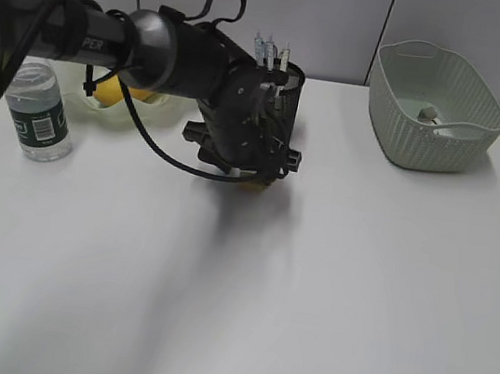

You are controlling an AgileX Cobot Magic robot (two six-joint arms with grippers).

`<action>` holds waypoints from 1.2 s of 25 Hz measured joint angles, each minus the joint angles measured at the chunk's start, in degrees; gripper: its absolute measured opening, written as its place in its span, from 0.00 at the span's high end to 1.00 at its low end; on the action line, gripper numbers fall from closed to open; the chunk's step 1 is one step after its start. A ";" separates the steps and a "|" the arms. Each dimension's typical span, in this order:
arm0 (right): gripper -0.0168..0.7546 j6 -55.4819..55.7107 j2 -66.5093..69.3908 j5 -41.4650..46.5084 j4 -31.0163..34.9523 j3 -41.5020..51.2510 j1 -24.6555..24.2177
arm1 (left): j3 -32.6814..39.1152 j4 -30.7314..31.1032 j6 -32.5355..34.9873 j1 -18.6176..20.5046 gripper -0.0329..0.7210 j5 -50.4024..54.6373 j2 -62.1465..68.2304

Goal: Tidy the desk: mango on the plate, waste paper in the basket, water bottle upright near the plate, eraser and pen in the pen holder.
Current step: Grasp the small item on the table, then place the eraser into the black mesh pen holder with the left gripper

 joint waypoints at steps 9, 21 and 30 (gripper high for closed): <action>0.36 0.00 0.00 0.00 0.00 0.00 0.00 | -0.31 0.71 -0.07 0.27 0.57 2.20 0.06; 0.36 0.06 0.00 0.00 0.00 0.00 0.00 | -2.54 1.75 -0.07 -0.02 0.57 7.82 -5.91; 0.36 0.01 0.00 0.00 0.00 0.00 0.00 | -12.70 8.11 -0.07 0.03 0.57 5.13 -9.46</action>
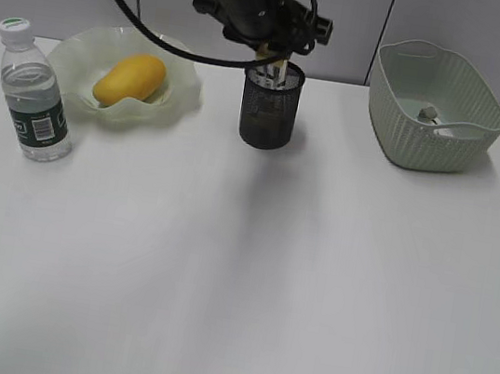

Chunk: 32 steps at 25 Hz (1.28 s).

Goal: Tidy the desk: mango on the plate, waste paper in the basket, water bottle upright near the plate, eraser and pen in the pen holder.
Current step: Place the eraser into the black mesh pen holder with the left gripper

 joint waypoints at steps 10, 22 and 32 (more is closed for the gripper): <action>0.36 0.00 0.00 0.00 0.00 0.00 0.00 | -0.67 1.33 -0.05 3.40 0.57 -9.55 4.15; 0.36 0.06 0.00 0.00 -0.04 0.00 0.00 | -0.67 -1.58 -0.05 3.77 0.52 -14.41 6.15; 0.36 0.02 0.00 0.00 -0.04 0.00 0.00 | -0.67 -1.75 -0.05 3.46 0.30 -13.19 5.74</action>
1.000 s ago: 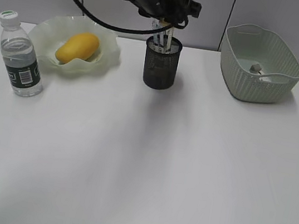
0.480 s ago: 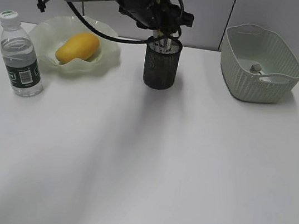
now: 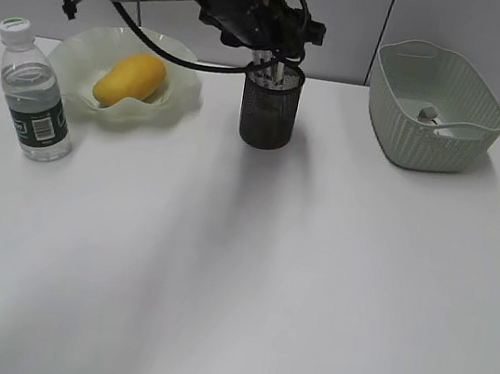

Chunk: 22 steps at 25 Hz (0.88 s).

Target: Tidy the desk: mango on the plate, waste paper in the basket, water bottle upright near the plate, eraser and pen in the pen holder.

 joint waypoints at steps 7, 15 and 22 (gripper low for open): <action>0.36 0.00 0.00 0.00 0.00 0.00 0.00 | 0.00 -1.75 0.00 -0.44 0.29 11.30 -4.22; 0.36 0.00 0.00 0.00 0.00 0.00 0.00 | 0.00 -13.34 10.26 -1.06 0.35 28.50 -9.96; 0.36 0.00 0.00 0.00 -0.02 0.00 0.00 | 0.00 -15.98 16.12 -1.63 0.43 42.72 -12.83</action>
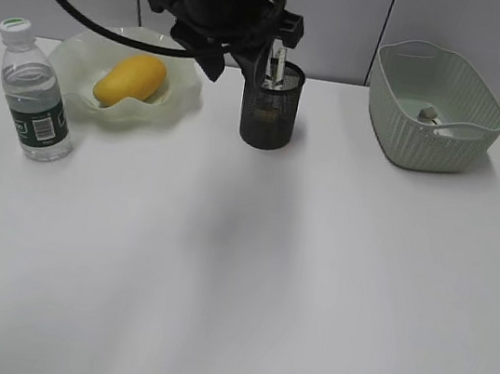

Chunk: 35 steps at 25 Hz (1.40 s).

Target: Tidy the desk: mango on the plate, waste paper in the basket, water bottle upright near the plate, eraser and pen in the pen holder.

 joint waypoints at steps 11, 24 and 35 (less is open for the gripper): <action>0.36 0.00 0.00 0.00 0.00 0.00 0.00 | 1.48 -5.75 1.59 -1.06 0.46 0.52 -12.81; 0.36 0.00 0.00 0.00 0.00 0.00 0.00 | 33.80 -2.39 1.59 -2.59 0.46 0.66 -41.65; 0.36 0.00 0.00 0.00 0.00 0.00 0.00 | 57.39 0.72 1.59 -2.59 0.29 1.01 -75.48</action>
